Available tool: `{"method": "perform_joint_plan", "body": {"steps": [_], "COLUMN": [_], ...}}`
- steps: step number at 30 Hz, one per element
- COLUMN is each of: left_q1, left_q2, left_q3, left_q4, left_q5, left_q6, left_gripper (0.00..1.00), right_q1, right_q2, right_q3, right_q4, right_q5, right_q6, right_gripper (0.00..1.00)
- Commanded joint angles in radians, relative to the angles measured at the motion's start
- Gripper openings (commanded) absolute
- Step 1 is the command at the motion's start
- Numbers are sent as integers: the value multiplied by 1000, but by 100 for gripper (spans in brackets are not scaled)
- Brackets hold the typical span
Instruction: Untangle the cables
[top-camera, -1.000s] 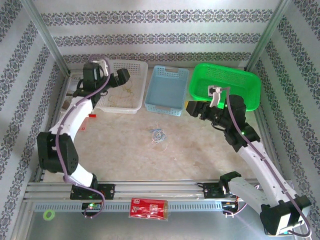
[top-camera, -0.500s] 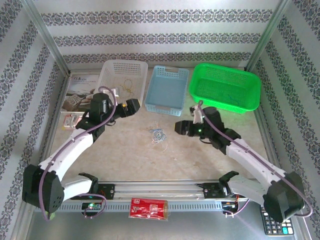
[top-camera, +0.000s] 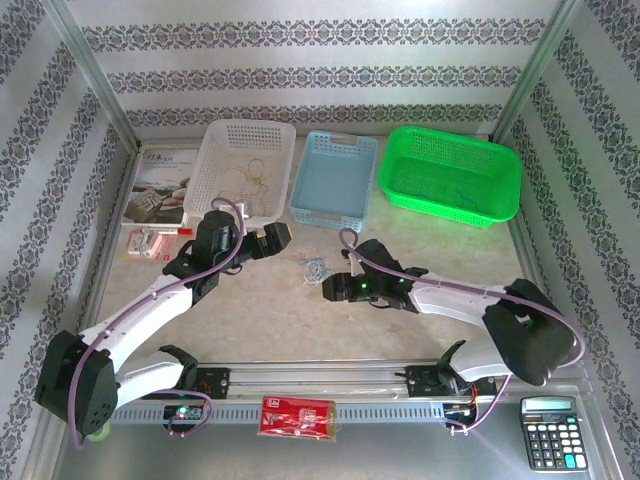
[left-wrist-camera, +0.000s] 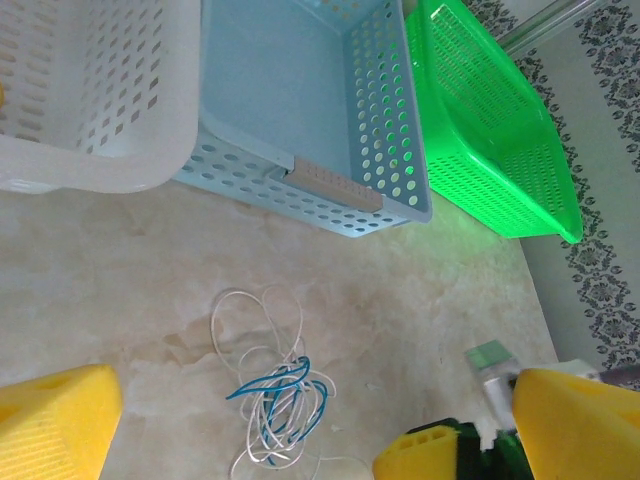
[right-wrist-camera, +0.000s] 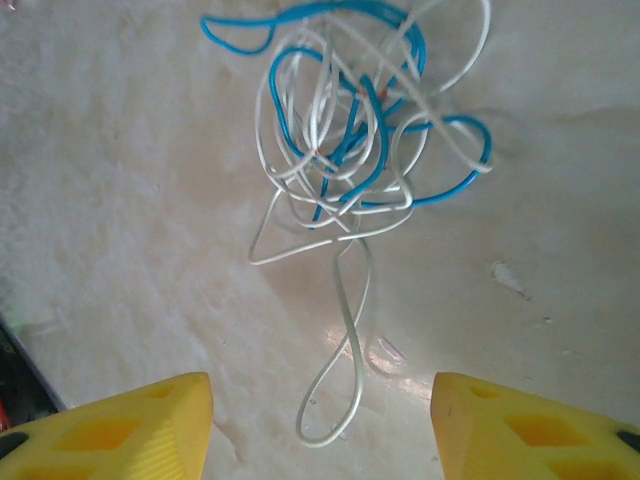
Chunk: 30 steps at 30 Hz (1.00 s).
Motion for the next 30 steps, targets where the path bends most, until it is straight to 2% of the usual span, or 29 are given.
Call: {"method": "perform_joint_plan", "body": {"steps": [1,4,7,9,17,23,30], "left_q1": [-17,-24,-29,-33,-42,-58,-68], "left_q2": [12,16,14,14,48,74,65], "left_q3": [16,21,21,19,14,17,14], "left_q4": [62,62,62,65,121,181,200], "left_q5": [-15,-14,-16,-13,48,101,115], "left_q6": [-19,-20,-21,-18,-17,-10,-14], "left_gripper": [100,100,100,100,100,100,100], "right_q1": [17,22,22,19,-66,-133,-177], "right_q2": [50,84,75,30,-181,-222,-240], "right_q3": [28,36,49,58,209,298,315], "right_q4": [70,84,68,37,-124,-153,-149], "right_q5": [10,-3,-10,2,-128,-246,-278], "right_q6": [16,15,-3,-19,-85,-86,-74], "right_gripper": [57,46,12,0,0,0,0]}}
